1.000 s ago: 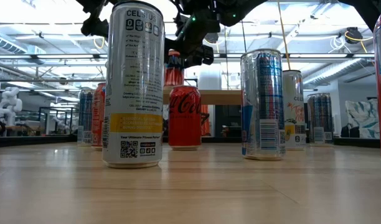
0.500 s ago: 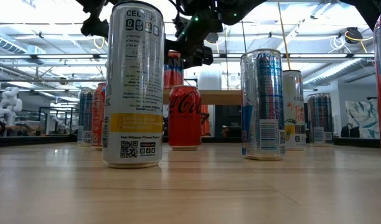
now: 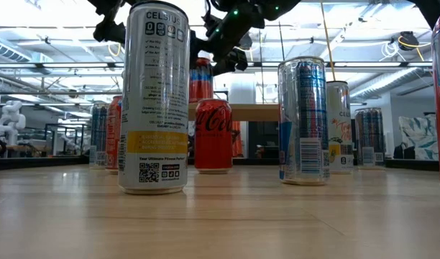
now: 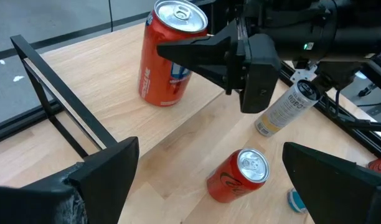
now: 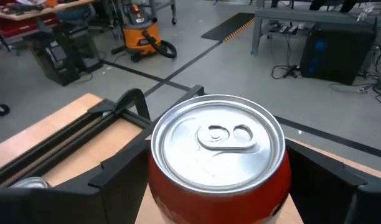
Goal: Place canned beverage on shelf
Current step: Put the middle red soda can on the shelf
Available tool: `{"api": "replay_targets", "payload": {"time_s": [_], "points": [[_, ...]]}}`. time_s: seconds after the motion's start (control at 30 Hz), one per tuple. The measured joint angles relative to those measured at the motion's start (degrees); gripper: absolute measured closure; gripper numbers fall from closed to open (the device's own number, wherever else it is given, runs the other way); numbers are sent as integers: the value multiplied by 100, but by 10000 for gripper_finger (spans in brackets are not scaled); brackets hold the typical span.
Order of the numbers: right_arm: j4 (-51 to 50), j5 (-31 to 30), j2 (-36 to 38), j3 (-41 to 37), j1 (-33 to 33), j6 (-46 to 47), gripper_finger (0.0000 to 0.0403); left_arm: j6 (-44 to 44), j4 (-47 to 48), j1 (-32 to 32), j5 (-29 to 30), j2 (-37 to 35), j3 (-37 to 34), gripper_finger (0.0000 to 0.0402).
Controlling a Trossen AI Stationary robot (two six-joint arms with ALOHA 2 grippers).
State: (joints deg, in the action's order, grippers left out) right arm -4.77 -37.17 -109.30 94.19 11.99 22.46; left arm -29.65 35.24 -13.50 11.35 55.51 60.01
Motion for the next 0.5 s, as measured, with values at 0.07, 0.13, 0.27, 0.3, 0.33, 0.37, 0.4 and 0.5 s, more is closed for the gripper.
{"api": "replay_targets", "payload": {"time_s": [0.07,0.13,0.27,0.3,0.33,0.37,0.4,0.5], "points": [[-26,-6,47,0,-2,-22,84,0,0,0,0,0,0,2],[-47,-2,127,4,5,-22,84,0,2,2,0,0,0,2],[-94,188,282,4,76,-21,84,1,0,0,1,0,0,2],[-133,266,316,4,100,-20,84,2,0,0,3,0,0,2],[-143,292,346,4,115,-20,84,0,0,0,9,0,0,2],[-162,286,376,4,122,-20,84,2,0,0,9,0,0,2],[-194,285,423,4,125,-22,84,2,0,2,11,0,0,2],[-230,296,641,2,116,-22,84,0,10,1,26,0,0,2]]}}
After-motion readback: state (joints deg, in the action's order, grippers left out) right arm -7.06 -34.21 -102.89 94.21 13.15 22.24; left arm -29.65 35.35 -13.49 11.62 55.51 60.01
